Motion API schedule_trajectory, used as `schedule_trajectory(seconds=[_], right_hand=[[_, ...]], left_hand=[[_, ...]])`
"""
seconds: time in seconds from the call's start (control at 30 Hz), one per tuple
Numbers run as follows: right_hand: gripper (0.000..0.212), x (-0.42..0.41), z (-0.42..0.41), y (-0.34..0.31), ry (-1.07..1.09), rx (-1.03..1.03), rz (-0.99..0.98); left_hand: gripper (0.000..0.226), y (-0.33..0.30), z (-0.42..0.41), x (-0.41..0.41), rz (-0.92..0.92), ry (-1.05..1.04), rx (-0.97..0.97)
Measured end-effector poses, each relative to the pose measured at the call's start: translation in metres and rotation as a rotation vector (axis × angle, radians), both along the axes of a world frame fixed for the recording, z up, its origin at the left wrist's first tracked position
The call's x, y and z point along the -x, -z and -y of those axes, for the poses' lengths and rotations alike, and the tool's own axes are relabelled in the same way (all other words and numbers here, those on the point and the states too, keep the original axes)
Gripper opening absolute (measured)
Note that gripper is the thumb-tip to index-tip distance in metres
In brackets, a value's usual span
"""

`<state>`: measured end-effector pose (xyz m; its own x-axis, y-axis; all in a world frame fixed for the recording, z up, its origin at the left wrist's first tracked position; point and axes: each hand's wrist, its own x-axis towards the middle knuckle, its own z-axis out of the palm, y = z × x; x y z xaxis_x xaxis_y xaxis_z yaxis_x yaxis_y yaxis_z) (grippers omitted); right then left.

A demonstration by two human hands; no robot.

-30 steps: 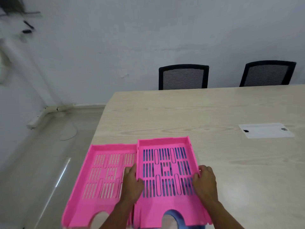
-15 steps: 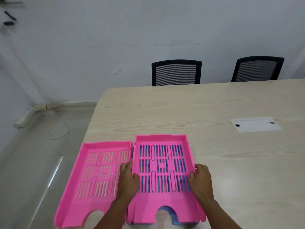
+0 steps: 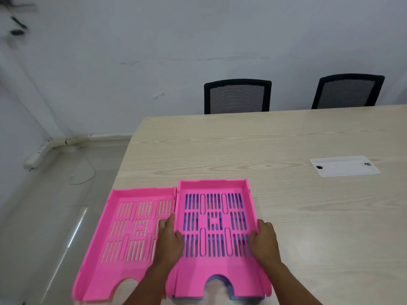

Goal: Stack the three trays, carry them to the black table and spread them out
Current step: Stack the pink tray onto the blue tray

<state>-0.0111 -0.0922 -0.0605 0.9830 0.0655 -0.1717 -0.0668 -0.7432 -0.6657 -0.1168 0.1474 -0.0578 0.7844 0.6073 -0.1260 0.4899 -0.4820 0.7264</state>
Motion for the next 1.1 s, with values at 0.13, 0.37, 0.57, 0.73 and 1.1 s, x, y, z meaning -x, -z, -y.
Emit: schedule_trajectory(seconds=[0.13,0.37,0.57,0.73,1.1], right_hand=[[0.019,0.001,0.000,0.006,-0.002,0.011,-0.061],[0.026,-0.006,0.006,0.005,-0.040,-0.050,-0.123],[0.032,-0.002,0.029,-0.006,0.005,-0.327,-0.145],[0.038,-0.005,0.037,-0.010,0.014,-0.333,-0.120],[0.037,-0.037,0.026,-0.016,0.028,-0.177,-0.057]], left_hand=[[0.058,-0.003,0.006,0.005,-0.003,0.006,-0.029],[0.052,0.004,0.009,0.007,-0.061,0.002,0.051],[0.043,0.003,0.027,0.004,-0.023,-0.079,0.162],[0.040,0.004,0.035,-0.005,0.008,-0.106,0.211],[0.040,-0.004,0.024,-0.051,-0.071,-0.048,0.286]])
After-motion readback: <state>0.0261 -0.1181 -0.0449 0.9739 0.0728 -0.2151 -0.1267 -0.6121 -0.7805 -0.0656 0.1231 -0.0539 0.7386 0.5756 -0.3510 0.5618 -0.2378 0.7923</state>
